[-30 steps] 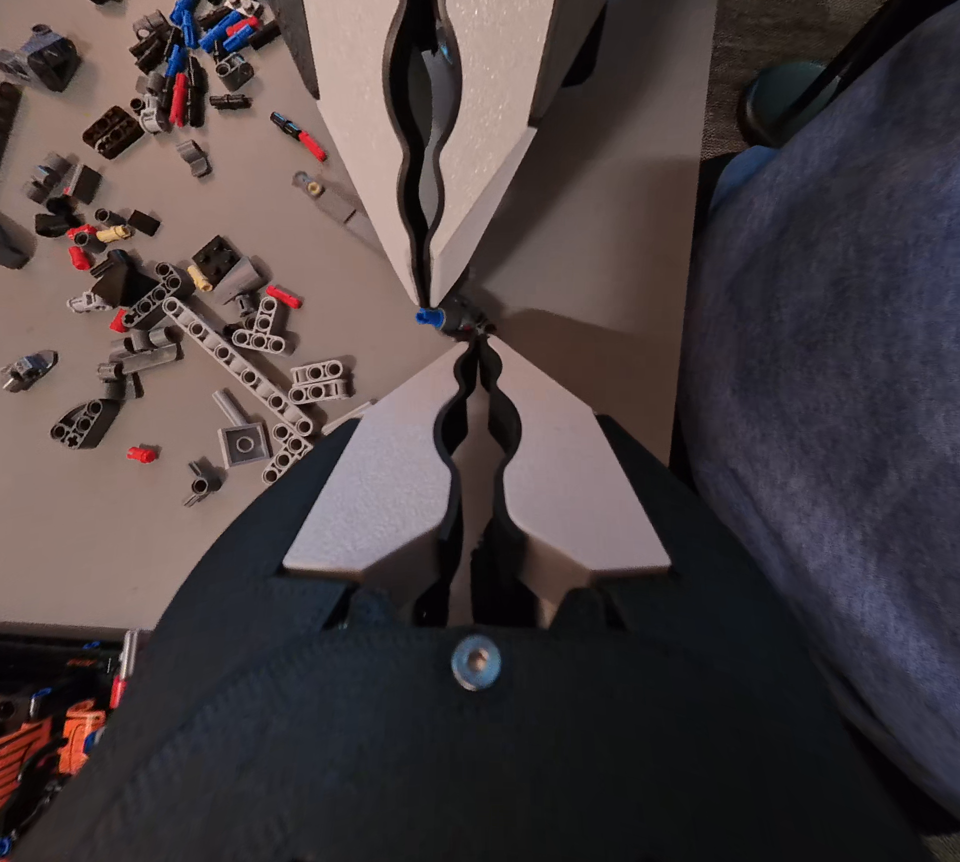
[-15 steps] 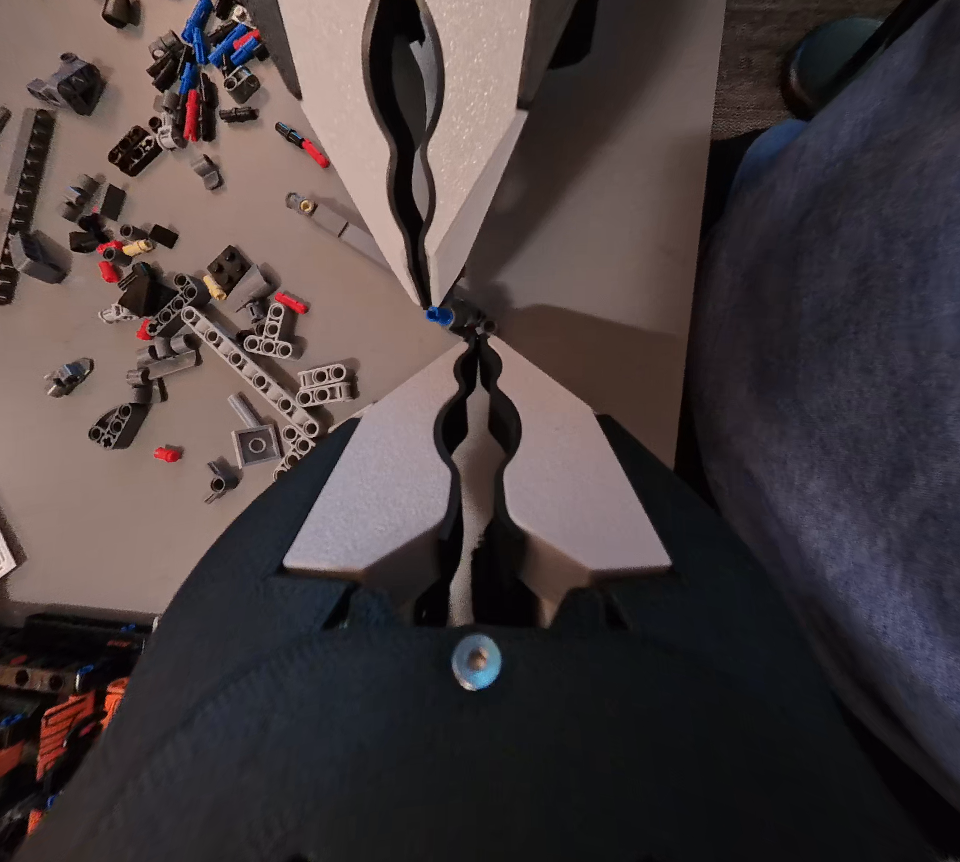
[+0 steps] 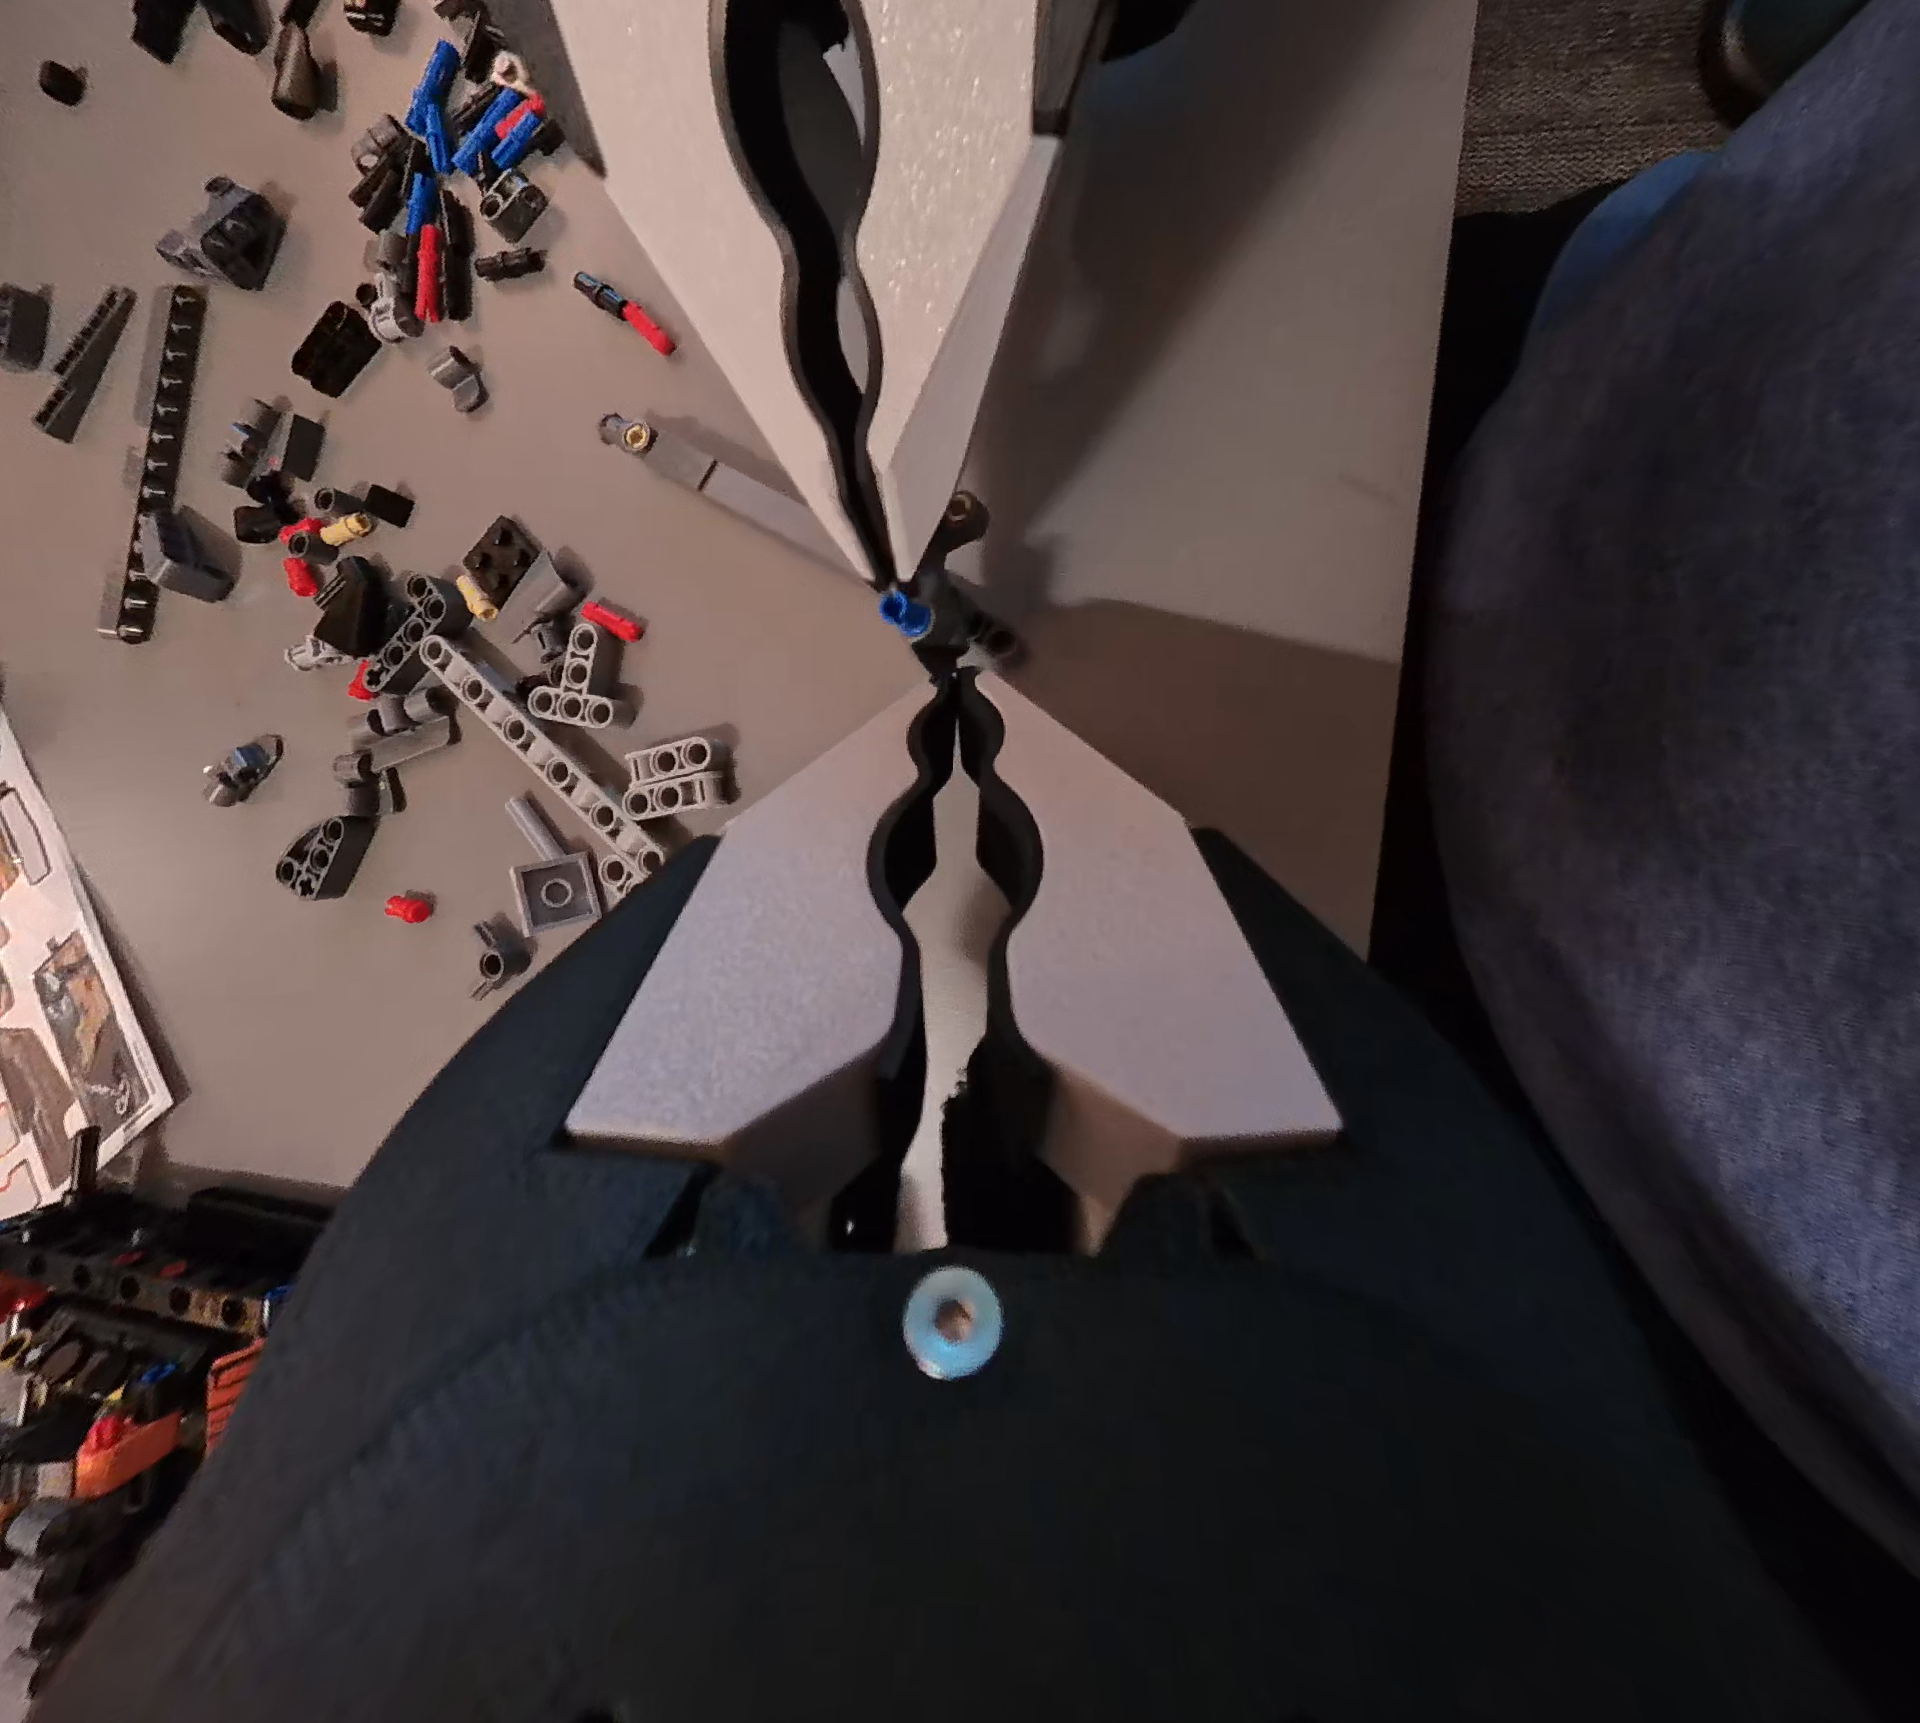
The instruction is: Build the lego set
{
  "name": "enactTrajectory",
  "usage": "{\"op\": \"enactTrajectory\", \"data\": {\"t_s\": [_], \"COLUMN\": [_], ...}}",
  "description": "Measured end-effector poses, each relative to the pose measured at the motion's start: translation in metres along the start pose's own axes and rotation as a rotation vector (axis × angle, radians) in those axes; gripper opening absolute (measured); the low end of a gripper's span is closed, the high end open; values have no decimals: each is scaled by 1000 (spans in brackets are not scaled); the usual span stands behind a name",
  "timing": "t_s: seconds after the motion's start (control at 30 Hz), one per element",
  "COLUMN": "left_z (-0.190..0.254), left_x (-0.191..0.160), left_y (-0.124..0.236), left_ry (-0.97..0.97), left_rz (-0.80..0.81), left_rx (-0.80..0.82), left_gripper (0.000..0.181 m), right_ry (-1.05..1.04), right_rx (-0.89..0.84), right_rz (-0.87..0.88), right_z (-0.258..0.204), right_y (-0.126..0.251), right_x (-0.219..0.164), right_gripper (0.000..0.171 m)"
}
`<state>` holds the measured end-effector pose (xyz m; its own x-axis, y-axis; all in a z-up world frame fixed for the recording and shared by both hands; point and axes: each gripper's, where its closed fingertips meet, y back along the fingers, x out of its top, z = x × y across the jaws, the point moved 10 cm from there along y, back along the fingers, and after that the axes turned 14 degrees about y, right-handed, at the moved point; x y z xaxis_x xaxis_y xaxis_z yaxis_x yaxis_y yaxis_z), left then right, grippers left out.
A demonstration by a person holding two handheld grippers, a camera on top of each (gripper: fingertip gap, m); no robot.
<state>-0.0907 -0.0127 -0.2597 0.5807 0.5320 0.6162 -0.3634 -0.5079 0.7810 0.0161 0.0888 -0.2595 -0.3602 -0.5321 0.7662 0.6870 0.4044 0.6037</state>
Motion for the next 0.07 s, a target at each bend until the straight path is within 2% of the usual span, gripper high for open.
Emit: {"op": "enactTrajectory", "data": {"t_s": [0.03, 0.07], "left_z": [0, -1], "left_x": [0, 0], "left_y": [0, 0], "left_ry": [2, 0], "left_rz": [2, 3], "left_rx": [-2, 3], "left_gripper": [0, 0], "right_ry": [0, 0], "right_rx": [-1, -4], "right_rz": [2, 3], "right_z": [-1, -1], "right_y": [0, 1], "right_x": [0, 0], "right_gripper": [0, 0]}}
